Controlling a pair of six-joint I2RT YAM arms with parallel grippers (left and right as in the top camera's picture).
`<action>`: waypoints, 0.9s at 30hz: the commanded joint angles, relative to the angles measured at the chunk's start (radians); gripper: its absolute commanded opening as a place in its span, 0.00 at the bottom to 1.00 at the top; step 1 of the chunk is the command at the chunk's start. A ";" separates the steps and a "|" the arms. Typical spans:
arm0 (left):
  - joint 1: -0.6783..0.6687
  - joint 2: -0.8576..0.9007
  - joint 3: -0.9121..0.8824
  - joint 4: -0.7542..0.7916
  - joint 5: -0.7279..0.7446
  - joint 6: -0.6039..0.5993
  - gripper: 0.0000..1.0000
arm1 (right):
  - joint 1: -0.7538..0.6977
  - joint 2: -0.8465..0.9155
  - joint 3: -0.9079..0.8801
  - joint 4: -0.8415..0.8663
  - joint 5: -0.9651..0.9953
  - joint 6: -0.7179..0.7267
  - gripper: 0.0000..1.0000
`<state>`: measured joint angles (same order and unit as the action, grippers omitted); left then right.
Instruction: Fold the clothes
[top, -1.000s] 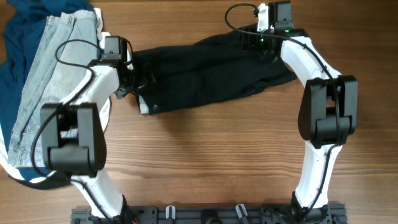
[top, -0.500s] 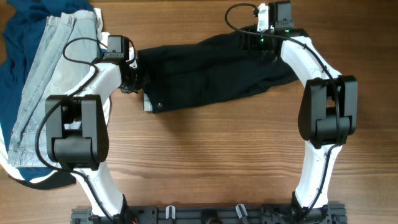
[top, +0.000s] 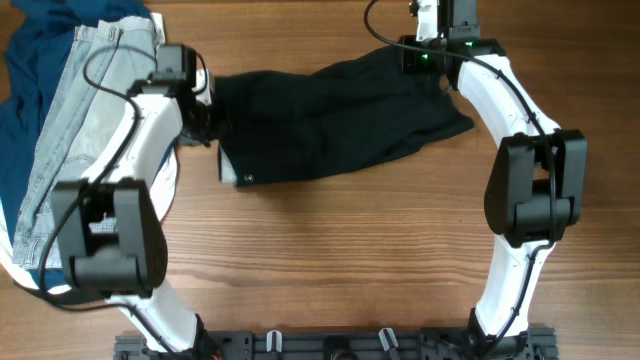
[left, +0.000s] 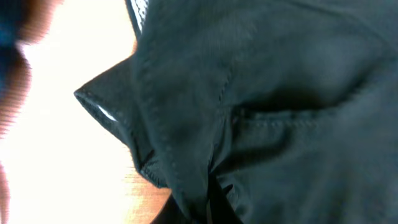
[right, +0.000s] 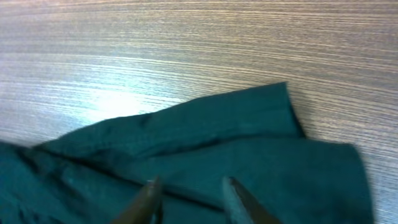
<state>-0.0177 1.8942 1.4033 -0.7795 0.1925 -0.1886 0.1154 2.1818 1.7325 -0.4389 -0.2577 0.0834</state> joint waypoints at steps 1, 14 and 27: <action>0.000 -0.057 0.100 -0.045 -0.026 0.082 0.04 | 0.001 0.054 0.008 -0.004 0.025 0.012 0.04; 0.005 -0.057 0.332 -0.056 -0.029 0.106 0.04 | 0.001 0.121 -0.010 -0.092 0.021 0.084 0.04; -0.090 -0.052 0.366 -0.056 0.085 0.068 0.04 | 0.020 0.121 -0.147 -0.014 -0.056 0.137 0.04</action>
<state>-0.0410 1.8584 1.7412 -0.8543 0.2199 -0.1070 0.1242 2.2791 1.6306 -0.4442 -0.2928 0.1905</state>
